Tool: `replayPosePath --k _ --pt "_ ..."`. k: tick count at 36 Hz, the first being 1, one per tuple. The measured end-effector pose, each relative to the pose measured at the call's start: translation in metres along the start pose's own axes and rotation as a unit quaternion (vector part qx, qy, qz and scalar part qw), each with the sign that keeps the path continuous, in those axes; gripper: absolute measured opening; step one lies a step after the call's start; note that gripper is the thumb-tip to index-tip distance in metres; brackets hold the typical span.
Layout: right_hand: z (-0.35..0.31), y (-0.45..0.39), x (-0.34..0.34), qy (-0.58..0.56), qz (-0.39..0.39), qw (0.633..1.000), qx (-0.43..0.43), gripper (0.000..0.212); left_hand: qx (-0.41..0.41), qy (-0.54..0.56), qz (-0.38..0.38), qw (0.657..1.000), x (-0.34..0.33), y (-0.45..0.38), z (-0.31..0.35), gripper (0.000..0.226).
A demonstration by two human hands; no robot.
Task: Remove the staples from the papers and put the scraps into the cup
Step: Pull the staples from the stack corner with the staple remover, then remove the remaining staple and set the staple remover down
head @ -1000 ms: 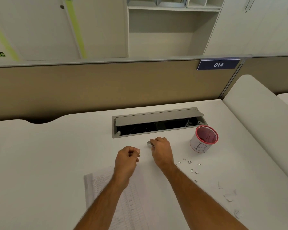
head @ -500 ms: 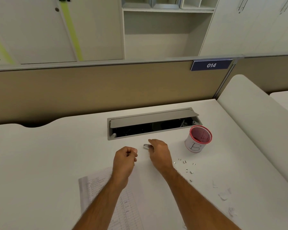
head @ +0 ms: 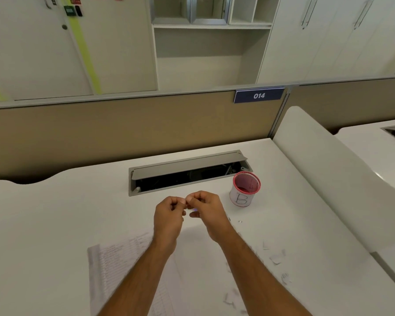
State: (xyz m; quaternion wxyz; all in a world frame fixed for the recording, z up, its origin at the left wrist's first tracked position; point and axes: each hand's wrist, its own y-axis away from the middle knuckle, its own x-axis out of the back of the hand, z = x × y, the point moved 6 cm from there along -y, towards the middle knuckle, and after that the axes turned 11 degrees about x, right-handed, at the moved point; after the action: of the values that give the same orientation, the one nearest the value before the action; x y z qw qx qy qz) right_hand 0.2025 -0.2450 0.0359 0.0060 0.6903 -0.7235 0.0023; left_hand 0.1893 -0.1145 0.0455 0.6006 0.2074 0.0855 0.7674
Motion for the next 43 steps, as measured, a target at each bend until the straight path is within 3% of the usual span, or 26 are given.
replayPosePath --k 3,9,14,22,27,31,35,38,43 --pt "-0.005 -0.004 0.021 0.059 0.043 0.997 0.019 0.014 -0.006 0.013 -0.015 1.000 -0.013 0.006 0.008 0.012" --pt "-0.018 -0.017 0.088 0.165 0.209 0.962 0.051 0.014 -0.006 0.012 -0.041 0.999 -0.042 0.013 0.019 0.010" --pt "-0.024 -0.028 0.130 0.279 0.261 0.923 0.042 0.020 -0.009 0.011 -0.054 0.998 -0.060 0.013 0.025 0.009" --pt "-0.023 -0.064 0.155 0.473 0.165 0.865 -0.010 0.030 0.000 -0.007 -0.050 0.999 -0.077 0.002 0.029 0.009" --pt "-0.017 -0.075 0.159 0.504 0.130 0.853 -0.035 0.035 0.006 -0.007 -0.044 0.999 -0.075 -0.008 0.025 0.009" --pt "-0.023 -0.074 0.162 0.518 0.145 0.843 -0.021 0.030 0.002 -0.009 -0.039 0.999 -0.070 -0.014 0.023 0.009" --pt "-0.033 -0.061 0.161 0.502 0.182 0.845 0.012 0.025 0.002 -0.003 -0.031 1.000 -0.060 -0.018 0.015 0.015" --pt "-0.038 -0.044 0.132 0.462 0.183 0.866 0.062 0.019 -0.017 -0.030 0.026 0.999 -0.038 -0.014 0.006 0.016" --pt "-0.017 -0.007 0.046 0.454 0.075 0.887 0.032 0.017 0.023 -0.092 0.112 0.989 0.011 -0.010 -0.030 0.014"
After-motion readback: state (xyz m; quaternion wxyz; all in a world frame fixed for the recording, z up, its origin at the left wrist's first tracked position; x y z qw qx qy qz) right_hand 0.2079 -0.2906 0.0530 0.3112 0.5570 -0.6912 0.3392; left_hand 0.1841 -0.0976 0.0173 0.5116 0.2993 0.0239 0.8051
